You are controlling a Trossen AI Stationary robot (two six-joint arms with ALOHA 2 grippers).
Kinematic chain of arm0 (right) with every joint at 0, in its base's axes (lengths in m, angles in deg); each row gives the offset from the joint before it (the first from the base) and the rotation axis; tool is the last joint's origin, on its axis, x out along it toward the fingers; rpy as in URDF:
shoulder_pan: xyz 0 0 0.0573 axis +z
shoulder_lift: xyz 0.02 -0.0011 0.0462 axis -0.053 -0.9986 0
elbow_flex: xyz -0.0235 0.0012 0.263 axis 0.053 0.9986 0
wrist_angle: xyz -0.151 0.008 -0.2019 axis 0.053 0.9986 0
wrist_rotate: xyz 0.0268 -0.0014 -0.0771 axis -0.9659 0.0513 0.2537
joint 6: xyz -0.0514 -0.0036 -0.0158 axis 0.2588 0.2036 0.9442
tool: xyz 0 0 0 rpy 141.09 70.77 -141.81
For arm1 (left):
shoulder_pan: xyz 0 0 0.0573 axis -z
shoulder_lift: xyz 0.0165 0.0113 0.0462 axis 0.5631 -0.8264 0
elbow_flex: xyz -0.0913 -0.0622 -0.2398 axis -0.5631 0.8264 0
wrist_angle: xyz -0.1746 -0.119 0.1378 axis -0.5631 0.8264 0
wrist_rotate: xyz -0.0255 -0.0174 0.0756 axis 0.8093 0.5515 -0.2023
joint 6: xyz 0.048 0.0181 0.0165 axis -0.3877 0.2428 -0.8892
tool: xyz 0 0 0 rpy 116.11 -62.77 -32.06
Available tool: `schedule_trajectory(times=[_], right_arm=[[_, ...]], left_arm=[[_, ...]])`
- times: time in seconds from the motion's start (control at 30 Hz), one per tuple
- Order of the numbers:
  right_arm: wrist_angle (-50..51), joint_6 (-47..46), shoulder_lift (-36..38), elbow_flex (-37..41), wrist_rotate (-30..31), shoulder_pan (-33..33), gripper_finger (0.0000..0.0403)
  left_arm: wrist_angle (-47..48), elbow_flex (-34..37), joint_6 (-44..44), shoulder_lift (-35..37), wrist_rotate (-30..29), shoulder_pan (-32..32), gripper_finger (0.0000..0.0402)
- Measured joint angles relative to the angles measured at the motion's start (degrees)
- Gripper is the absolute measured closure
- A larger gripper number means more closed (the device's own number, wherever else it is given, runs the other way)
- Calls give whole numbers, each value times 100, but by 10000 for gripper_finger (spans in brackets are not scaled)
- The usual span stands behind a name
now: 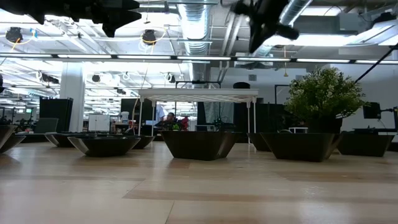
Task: Pick & Place Mini shaped plates
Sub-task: Put the black distorted square plate on the shelf
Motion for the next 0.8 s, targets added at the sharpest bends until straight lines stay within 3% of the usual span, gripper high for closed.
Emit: schedule_trajectory(times=[0.37,0.67,0.8], right_arm=[[934,382,164,2,23,2269,401],[2328,284,-250,59,28,3206,401],[2076,-26,-105,670,-18,3507,401]], left_arm=[[0,-2,0,-4,-2,449,213],[6,-4,745,-20,-291,937,213],[37,-7,889,-46,-532,1091,213]])
